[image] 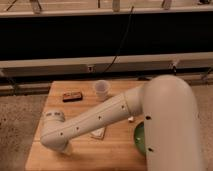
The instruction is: Place the pepper on the white sponge
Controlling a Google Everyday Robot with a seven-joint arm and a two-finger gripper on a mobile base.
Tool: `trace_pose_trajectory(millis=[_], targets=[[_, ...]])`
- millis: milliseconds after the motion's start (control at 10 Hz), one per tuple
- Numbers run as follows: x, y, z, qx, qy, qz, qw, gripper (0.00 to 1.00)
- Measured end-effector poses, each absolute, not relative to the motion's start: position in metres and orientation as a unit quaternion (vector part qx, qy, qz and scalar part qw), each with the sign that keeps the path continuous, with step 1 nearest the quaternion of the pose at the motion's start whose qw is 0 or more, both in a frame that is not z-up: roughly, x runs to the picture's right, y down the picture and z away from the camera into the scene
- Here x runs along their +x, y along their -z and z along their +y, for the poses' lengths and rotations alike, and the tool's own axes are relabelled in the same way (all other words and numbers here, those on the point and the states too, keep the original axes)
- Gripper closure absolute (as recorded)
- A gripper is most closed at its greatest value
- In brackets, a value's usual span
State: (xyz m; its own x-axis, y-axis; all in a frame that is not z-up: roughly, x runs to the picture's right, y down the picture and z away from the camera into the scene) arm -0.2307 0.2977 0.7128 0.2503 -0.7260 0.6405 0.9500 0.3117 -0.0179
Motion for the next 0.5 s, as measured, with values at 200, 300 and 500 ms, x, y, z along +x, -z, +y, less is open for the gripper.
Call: trace_pose_trajectory(millis=[200, 300, 500], targets=[[-0.232, -0.713, 0.297, -0.207, 0.549, -0.273, 0.762, 0.29], [-0.228, -0.712, 0.294, -0.206, 0.544, -0.275, 0.766, 0.32], [-0.216, -0.715, 0.279, -0.204, 0.532, -0.276, 0.774, 0.48]])
